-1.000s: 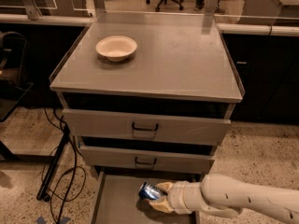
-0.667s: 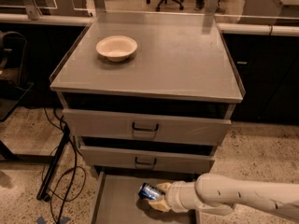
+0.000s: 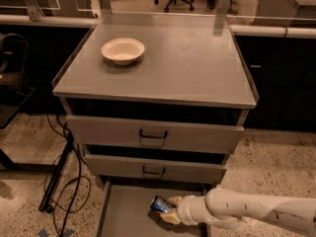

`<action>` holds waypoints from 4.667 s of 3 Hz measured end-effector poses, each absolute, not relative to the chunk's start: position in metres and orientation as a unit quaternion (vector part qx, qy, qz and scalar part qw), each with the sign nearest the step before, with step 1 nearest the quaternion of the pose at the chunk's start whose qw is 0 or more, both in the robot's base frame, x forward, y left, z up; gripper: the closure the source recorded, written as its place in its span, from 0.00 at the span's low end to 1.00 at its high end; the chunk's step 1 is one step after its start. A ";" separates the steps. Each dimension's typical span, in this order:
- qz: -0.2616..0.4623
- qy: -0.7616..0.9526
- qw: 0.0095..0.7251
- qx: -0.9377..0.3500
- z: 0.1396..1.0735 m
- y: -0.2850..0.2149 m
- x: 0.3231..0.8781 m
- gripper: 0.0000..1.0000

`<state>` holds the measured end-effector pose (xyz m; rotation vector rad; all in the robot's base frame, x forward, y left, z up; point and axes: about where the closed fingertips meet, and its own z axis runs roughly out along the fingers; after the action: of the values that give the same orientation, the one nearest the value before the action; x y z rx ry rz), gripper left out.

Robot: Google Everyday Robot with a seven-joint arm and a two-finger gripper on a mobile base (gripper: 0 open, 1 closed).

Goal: Place pepsi can into bottom drawer

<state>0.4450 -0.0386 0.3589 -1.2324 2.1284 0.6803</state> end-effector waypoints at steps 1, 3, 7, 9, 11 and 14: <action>0.265 0.790 0.308 -0.459 0.335 -0.042 0.452 1.00; 0.297 0.761 0.357 -0.452 0.282 -0.048 0.462 1.00; 0.302 0.771 0.350 -0.439 0.203 -0.044 0.463 1.00; 0.313 0.785 0.347 -0.406 0.151 -0.051 0.468 1.00; 0.315 0.791 0.346 -0.393 0.137 -0.054 0.469 0.81; 0.316 0.791 0.346 -0.393 0.137 -0.054 0.469 0.11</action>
Offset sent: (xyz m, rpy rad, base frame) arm 0.0155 -0.0150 -0.0703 0.1655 -0.1232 0.0027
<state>0.4692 -0.0537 0.1369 -1.0206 2.0531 0.8189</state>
